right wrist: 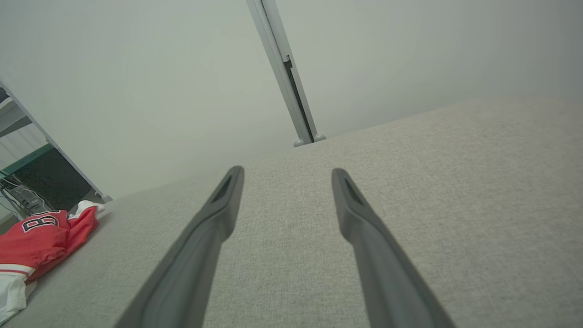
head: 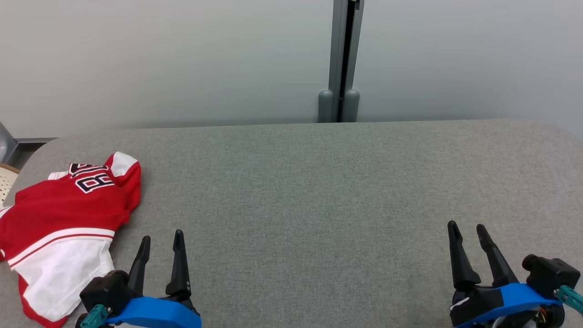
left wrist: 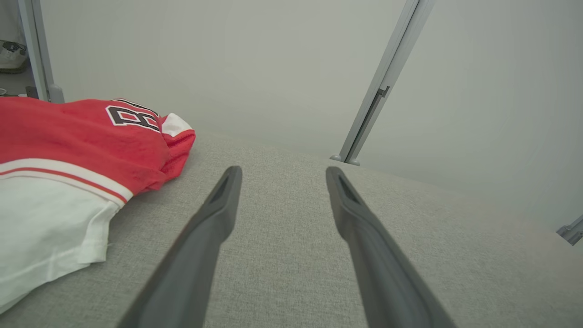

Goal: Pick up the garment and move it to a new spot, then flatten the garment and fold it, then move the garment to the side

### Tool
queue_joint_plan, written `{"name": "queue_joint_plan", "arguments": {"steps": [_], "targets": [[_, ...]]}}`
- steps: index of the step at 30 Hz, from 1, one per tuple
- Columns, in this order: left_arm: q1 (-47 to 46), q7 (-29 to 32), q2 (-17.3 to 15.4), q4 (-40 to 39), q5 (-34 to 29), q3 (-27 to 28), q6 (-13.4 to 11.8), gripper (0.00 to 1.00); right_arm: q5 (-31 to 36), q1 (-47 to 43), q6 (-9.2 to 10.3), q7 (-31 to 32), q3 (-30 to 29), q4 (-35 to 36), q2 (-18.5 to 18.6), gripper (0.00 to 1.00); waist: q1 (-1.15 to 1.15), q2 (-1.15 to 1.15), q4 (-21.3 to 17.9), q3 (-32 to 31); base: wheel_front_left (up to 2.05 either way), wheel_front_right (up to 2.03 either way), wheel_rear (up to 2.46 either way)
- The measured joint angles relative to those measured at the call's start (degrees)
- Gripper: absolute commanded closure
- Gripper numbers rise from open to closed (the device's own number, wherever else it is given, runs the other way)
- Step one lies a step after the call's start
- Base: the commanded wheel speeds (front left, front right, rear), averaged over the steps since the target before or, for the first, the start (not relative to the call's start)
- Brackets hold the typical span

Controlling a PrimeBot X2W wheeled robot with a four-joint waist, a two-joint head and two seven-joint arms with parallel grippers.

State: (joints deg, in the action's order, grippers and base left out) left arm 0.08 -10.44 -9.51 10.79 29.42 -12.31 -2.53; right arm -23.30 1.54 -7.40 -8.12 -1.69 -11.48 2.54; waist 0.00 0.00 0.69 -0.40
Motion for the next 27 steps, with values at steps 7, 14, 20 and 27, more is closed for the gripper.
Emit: {"name": "queue_joint_plan", "arguments": {"steps": [7,14,20,27], "targets": [[0.4,-0.5,-0.5,-0.1,-2.6,-1.0,-0.7,0.0,3.5,-0.4,0.0,0.0,0.3,0.2,0.0,0.0,0.0,0.0,0.0,-0.2,0.0,0.0,0.0],[0.9,-0.7,-0.8,0.1,-4.5,-1.8,-1.1,0.0,6.8,-0.6,0.0,0.0,0.4,0.2,0.0,0.0,0.0,0.0,-0.1,-0.4,0.0,0.0,0.0],[1.2,-0.7,-1.0,0.1,-6.1,-2.2,-2.1,0.0,9.3,-0.7,-0.01,0.0,0.4,-0.2,0.1,0.0,0.0,0.0,-0.1,-0.5,0.0,0.0,0.0],[1.7,-0.8,-1.0,-0.2,-7.9,-2.6,-3.3,0.0,11.6,-0.9,-0.01,0.2,0.4,-0.3,0.1,0.0,0.0,0.0,0.0,-0.5,0.0,0.0,0.0]]}}
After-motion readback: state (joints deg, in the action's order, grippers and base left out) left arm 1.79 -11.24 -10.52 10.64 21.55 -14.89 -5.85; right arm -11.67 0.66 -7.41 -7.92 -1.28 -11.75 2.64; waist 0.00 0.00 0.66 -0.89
